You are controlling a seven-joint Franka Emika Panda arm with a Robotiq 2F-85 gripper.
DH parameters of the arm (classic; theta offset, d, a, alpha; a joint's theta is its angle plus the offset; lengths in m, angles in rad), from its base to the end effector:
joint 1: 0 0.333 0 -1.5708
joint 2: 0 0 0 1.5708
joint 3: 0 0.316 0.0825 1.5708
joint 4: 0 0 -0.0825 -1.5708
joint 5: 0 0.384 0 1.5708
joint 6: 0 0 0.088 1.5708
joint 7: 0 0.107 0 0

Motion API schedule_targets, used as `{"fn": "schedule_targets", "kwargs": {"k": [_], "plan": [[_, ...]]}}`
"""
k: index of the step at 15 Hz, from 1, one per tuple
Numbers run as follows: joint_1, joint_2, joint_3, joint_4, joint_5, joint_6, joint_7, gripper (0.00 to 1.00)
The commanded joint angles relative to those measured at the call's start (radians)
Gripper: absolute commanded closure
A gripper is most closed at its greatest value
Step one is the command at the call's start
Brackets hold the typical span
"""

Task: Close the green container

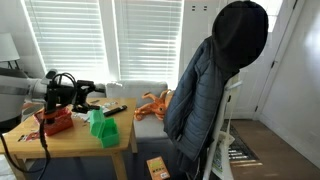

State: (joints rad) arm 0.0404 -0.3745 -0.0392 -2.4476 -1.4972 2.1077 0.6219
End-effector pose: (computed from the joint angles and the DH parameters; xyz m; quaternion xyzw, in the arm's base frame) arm 0.4503 -0.0471 0.4781 0.8046 0.0979 0.1945 0.5524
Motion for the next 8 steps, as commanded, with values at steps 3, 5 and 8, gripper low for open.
{"fn": "schedule_targets", "kwargs": {"k": [3,5,8], "plan": [[0.02,-0.039,0.021,-0.021,0.069,-0.009,-0.041,0.0],[0.034,-0.055,0.035,-0.031,0.141,-0.025,-0.094,0.0],[0.046,-0.063,0.056,-0.03,0.219,-0.035,-0.141,0.0]]}}
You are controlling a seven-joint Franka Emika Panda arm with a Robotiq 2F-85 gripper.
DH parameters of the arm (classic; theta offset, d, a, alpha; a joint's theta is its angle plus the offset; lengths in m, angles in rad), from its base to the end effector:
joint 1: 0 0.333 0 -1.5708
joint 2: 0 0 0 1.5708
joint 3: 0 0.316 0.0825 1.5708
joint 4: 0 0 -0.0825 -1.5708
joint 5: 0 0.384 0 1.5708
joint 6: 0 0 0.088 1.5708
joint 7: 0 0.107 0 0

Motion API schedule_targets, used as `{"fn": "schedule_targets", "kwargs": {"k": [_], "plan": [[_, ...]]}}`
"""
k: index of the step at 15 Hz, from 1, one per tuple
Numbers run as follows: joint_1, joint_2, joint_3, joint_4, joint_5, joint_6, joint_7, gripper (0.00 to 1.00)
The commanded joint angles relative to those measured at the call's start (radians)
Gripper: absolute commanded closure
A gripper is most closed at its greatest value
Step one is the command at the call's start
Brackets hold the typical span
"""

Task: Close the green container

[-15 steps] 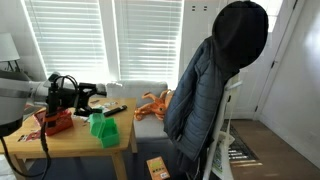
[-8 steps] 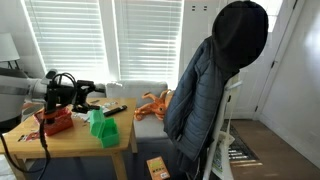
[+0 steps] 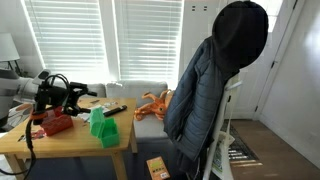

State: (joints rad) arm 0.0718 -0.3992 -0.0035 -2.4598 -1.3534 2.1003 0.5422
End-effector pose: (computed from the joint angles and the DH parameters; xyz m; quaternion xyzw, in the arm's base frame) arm 0.4429 -0.0167 0.4780 0.8298 0.1140 0.1792 0.5161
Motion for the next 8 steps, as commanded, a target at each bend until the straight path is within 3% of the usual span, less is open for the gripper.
{"fn": "schedule_targets", "kwargs": {"k": [1,8], "plan": [[0.015,-0.036,0.028,-0.016,0.09,-0.035,-0.069,0.0],[-0.011,0.007,0.024,0.002,0.107,-0.071,-0.074,0.0]]}}
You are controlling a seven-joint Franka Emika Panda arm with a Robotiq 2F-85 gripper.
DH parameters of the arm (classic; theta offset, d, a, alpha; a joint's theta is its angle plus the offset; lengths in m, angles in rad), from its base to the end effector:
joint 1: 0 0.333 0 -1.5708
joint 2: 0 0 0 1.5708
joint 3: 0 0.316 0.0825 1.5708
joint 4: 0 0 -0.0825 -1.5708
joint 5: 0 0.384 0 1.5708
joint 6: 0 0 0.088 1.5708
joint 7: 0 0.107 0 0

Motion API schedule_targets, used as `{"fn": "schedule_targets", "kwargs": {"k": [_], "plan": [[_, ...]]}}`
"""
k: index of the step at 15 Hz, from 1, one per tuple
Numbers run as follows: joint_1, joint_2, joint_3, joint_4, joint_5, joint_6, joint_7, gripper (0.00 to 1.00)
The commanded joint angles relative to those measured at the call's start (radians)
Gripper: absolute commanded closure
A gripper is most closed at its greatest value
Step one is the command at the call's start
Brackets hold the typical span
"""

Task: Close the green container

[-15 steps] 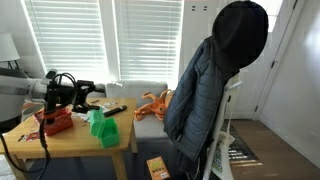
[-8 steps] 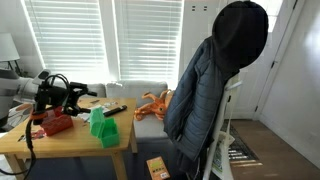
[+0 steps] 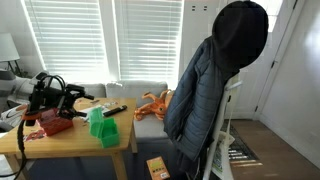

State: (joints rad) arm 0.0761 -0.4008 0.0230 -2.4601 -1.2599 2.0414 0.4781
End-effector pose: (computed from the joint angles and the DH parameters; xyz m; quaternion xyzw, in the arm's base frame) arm 0.4376 -0.0091 0.4746 0.8426 0.1144 0.1412 0.5070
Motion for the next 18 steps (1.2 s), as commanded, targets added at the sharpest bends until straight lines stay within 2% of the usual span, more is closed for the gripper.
{"fn": "schedule_targets", "kwargs": {"k": [1,10,18], "plan": [[-0.021,0.012,-0.004,0.003,0.006,-0.012,-0.004,0.0],[-0.06,0.051,-0.029,0.014,-0.026,0.012,0.022,0.0],[-0.068,0.059,-0.044,0.025,-0.034,0.044,0.05,0.0]]}}
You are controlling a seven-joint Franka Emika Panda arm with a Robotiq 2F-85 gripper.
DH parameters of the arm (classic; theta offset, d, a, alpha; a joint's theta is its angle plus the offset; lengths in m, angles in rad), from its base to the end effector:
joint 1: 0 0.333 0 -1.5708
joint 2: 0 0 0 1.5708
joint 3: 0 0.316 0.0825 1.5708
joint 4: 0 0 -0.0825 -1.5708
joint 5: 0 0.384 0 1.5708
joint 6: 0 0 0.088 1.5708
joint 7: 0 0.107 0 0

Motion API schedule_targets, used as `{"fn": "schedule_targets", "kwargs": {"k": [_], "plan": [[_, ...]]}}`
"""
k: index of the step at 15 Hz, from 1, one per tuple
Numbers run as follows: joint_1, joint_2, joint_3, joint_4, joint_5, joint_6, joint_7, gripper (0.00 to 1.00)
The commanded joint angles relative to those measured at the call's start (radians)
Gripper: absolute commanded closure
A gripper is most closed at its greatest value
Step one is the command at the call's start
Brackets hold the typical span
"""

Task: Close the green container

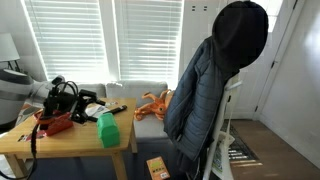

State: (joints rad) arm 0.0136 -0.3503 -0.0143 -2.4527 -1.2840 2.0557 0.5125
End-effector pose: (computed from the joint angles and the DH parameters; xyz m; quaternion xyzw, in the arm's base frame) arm 0.4443 -0.0520 0.4565 0.8496 0.0788 0.1147 0.5087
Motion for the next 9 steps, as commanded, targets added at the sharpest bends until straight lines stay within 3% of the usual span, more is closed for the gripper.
{"fn": "schedule_targets", "kwargs": {"k": [1,9], "plan": [[0.001,0.005,-0.005,0.022,0.026,0.022,0.001,0.0],[0.053,-0.052,0.026,0.104,0.512,-0.108,-0.227,0.0]]}}
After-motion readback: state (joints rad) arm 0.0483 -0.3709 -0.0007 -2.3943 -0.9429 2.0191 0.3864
